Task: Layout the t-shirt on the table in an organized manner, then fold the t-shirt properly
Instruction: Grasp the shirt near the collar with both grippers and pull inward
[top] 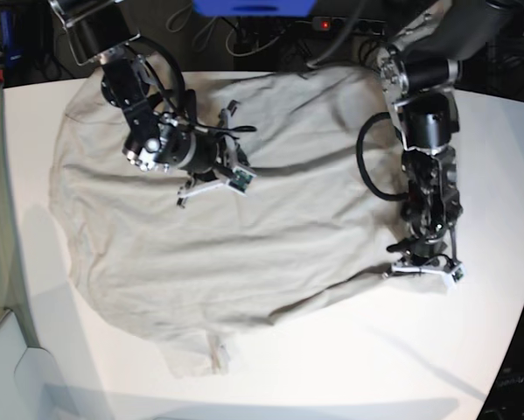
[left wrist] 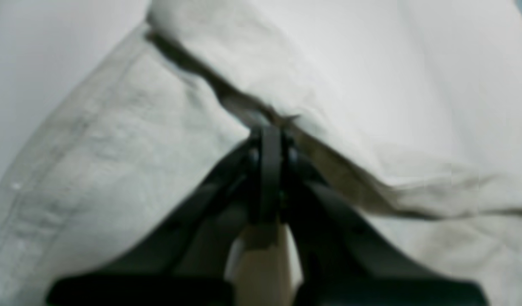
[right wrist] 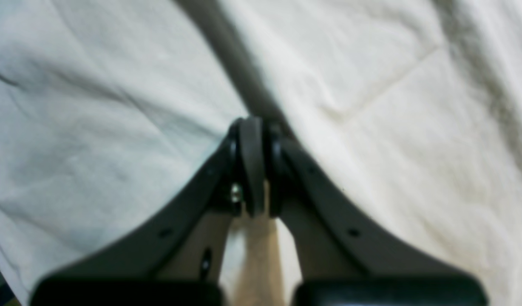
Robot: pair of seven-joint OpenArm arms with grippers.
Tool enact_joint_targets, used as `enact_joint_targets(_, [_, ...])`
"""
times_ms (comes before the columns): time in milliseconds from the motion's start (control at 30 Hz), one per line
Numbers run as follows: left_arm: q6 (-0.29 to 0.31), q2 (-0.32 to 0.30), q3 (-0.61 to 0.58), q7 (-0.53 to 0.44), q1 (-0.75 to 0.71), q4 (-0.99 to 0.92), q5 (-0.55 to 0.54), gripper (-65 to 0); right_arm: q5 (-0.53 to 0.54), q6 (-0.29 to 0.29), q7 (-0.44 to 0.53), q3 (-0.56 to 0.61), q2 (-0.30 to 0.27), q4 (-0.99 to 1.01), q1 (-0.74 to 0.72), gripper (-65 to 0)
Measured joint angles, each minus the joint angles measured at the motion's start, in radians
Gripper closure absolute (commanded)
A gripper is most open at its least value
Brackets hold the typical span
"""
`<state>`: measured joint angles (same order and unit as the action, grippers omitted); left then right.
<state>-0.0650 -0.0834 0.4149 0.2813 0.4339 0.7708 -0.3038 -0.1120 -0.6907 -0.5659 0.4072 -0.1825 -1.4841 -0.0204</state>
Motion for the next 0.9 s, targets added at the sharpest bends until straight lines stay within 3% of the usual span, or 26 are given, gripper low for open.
enact_joint_targets(233, [-0.011,-0.018,0.028,-0.266,0.135,-0.182,-0.047,-0.1,0.047,0.009,0.085,-0.009,-0.005,0.075,-0.002,-1.0])
enact_joint_targets(433, [-0.010,-0.084,0.057,-0.297,0.192,-0.182,-0.134,-0.1,0.068,0.011,0.119,-0.013,-0.005,0.100,0.000,-1.0])
enact_joint_targets(567, [-0.010,-0.153,0.056,-0.287,0.169,-0.182,-0.208,-0.1,0.068,0.011,0.119,-0.013,-0.003,0.100,0.002,-1.0])
enact_joint_targets(633, [-0.010,-0.167,0.055,-0.231,0.133,-0.153,-0.226,-0.1,0.068,0.011,0.119,-0.013,-0.002,0.100,0.002,-1.0])
enact_joint_targets(667, [-0.010,-0.167,0.055,-0.176,0.101,-0.111,-0.229,-0.1,0.068,0.011,0.119,-0.013,-0.001,0.100,0.002,-1.0])
enact_joint_targets(800, [-0.013,-0.150,0.053,-0.102,-0.059,0.086,-0.229,-0.1,0.053,0.011,0.109,-0.012,0.011,0.090,0.002,-1.0])
enact_joint_targets(900, [-0.018,-0.111,0.061,-0.051,-0.162,0.264,-0.226,-0.1,-0.006,0.015,0.038,-0.002,0.036,0.027,0.016,-1.0])
